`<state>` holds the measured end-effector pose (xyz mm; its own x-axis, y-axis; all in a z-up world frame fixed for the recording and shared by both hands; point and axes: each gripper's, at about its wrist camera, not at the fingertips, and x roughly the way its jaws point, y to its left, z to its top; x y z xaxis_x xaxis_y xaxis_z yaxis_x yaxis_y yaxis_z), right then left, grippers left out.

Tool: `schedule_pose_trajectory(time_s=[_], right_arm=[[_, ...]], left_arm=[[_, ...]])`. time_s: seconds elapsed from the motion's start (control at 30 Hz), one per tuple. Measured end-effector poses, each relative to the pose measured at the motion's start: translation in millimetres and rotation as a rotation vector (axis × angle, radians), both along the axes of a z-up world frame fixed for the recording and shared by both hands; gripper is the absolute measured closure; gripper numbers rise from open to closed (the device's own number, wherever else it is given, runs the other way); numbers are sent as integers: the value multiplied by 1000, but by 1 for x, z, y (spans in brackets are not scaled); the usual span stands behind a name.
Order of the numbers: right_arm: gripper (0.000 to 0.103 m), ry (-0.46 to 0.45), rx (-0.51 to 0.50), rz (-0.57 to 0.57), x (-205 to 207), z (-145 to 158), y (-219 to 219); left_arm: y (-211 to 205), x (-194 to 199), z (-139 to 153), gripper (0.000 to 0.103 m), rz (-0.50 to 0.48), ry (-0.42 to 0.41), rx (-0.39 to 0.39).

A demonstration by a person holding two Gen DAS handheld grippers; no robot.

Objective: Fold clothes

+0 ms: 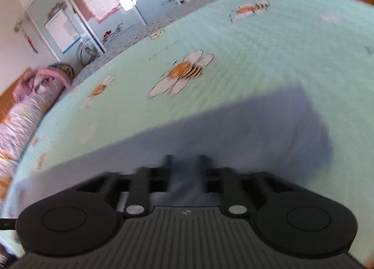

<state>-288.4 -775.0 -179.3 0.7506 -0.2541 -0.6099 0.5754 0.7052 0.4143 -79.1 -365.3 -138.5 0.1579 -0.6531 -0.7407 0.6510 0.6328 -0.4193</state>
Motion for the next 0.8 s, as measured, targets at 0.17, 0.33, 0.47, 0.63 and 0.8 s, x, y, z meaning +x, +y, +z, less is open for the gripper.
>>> schedule_pose_trajectory(time_s=[0.17,0.33,0.47,0.63,0.8], right_arm=[[49,-7,-121,56,1,38,28],[35,219,-340,357,48,2,111],[30,217,-331,187,74,21,97],[23,107,-364,474,79,58,178],[20,237,-429,588,104,23,227]], left_arm=[[13,12,-5,54,44,19,-44],[12,20,-16,54,74,33,-19],[19,22,-11,52,116,-21,57],[34,36,-10,44,212,-58,116],[27,39,-23,36,159,-116,173]])
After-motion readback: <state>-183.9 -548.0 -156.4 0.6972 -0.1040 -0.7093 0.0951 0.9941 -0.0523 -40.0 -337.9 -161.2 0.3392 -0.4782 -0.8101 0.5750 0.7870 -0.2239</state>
